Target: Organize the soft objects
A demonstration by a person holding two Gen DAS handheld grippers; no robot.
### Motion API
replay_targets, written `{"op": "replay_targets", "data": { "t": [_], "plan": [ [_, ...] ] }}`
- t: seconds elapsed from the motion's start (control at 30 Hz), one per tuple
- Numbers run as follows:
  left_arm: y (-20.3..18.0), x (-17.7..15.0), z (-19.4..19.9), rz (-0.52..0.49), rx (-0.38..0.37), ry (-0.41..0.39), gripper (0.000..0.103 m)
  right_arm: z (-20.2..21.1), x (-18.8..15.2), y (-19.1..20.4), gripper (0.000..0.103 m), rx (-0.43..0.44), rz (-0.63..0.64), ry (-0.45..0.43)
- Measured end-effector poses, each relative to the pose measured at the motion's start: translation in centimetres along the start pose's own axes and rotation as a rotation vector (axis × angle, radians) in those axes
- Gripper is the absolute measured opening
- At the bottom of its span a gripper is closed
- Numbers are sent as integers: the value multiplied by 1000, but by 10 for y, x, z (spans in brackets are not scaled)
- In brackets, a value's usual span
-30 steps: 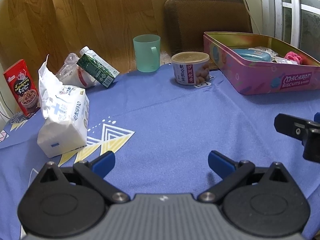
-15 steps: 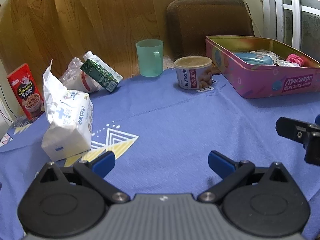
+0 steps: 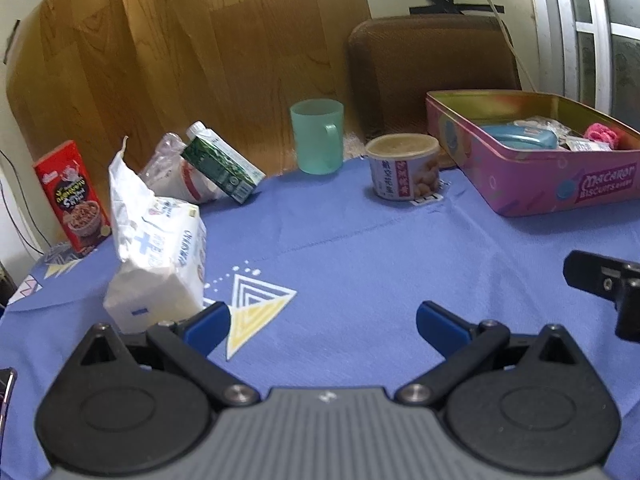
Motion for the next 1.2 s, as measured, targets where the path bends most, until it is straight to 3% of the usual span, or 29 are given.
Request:
{"op": "replay_targets", "data": {
  "t": [1.2],
  "plan": [
    [-5, -12, -10, 0, -70, 126, 103, -5, 0, 0, 103, 33, 11, 22]
  ]
}}
Point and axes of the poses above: each gripper's, at about its wrist camera, not at the fingertips, and z roughly against the way its jaws point, y to its left, x to its top, the point moved 9 cm from there along -z, roughly the way its jaws point, and after that the axes turned 1 degree about -z, right-handed, at the moved point
